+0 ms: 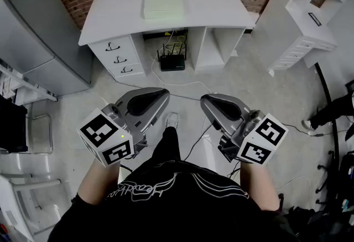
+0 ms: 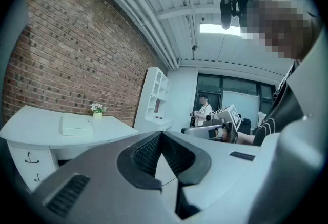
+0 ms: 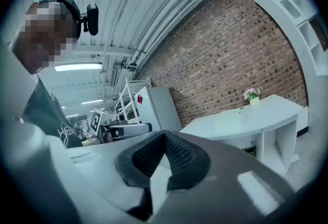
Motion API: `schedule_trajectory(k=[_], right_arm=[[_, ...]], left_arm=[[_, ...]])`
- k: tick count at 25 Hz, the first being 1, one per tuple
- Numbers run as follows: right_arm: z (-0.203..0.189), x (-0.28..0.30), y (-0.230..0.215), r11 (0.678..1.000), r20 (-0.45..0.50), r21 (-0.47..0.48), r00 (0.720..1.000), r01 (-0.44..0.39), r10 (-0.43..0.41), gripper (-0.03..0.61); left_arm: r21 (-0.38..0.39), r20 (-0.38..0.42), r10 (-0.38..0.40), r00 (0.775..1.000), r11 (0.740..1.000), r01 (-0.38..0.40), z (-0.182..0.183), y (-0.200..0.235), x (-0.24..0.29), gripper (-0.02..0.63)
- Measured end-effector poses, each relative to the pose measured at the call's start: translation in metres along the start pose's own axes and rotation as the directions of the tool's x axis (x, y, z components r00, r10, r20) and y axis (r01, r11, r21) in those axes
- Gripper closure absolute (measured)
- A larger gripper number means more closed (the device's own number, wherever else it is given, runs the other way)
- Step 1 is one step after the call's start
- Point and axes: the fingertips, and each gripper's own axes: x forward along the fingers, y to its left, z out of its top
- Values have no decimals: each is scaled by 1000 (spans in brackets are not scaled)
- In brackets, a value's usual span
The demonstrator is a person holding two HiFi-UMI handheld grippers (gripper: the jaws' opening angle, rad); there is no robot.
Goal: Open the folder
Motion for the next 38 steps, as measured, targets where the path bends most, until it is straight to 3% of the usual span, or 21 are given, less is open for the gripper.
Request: schedule_trajectory(k=[10,19,25,38], right_arm=[[10,26,-52,998,22,57,999,31,-33,577],[39,71,-131,994,19,88,998,65,-67,578],[59,119,-192,990,14,118,997,78,-81,578],[84,207,-305,984,-11,141,994,107,-107,577]], left_arm=[[-81,14,-22,1000,996,24,6,45,30,614],[-26,-1,3,1000,1000,-3,35,130,84,614],[18,-22,-38,999,999,38,55,191,126,614],[83,-118,32,993,996,-22,64,337,184,613]])
